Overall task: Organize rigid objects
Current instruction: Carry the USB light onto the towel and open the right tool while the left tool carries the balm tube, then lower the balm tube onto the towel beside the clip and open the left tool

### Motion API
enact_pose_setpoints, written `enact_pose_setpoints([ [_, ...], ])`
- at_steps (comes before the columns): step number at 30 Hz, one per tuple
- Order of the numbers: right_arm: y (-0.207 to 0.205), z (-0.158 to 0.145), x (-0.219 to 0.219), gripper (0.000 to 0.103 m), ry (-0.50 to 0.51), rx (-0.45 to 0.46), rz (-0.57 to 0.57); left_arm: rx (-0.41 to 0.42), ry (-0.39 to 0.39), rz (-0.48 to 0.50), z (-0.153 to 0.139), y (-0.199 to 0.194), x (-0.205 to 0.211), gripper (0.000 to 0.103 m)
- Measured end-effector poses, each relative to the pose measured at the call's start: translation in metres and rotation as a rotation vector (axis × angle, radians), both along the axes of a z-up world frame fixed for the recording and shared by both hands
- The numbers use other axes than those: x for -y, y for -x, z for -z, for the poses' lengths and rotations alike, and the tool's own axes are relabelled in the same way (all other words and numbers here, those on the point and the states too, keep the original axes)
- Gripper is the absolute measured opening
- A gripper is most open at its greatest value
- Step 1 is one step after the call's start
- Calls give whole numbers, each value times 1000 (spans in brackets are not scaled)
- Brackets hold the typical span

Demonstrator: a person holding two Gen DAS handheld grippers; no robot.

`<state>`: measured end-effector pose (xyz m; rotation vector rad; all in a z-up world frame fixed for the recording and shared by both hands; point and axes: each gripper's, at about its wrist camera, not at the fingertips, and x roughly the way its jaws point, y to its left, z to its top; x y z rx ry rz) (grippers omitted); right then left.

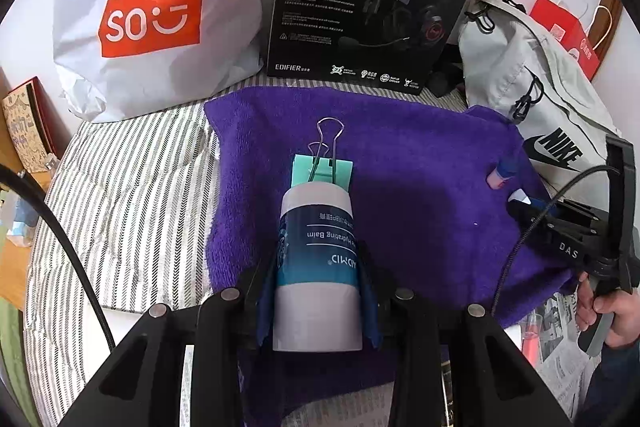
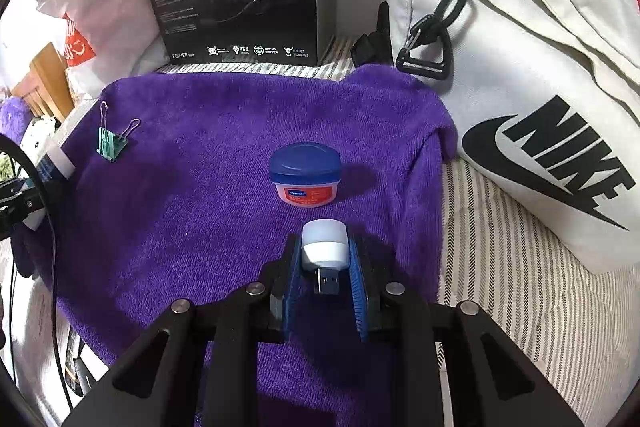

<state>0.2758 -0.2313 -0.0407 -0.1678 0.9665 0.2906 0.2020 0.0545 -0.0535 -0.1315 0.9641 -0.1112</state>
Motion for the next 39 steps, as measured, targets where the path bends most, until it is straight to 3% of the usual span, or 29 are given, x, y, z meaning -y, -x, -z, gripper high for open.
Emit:
enact_pose_setpoints([
  [7, 2, 0, 4, 27, -8, -4, -24, -9, -19, -5, 7, -16, 4, 34],
  [13, 12, -10, 5, 47, 5, 3, -31, -12, -48, 3, 12, -23, 12, 34],
  [22, 30, -27, 15, 49, -27, 25, -3, -15, -165, 26, 20, -31, 29, 34],
  [32, 48, -41, 20, 49, -53, 45, -5, -30, -171, 25, 20, -27, 30, 35],
  [39, 65, -48, 22, 51, -67, 53, -9, -47, -169, 43, 20, -18, 38, 53],
])
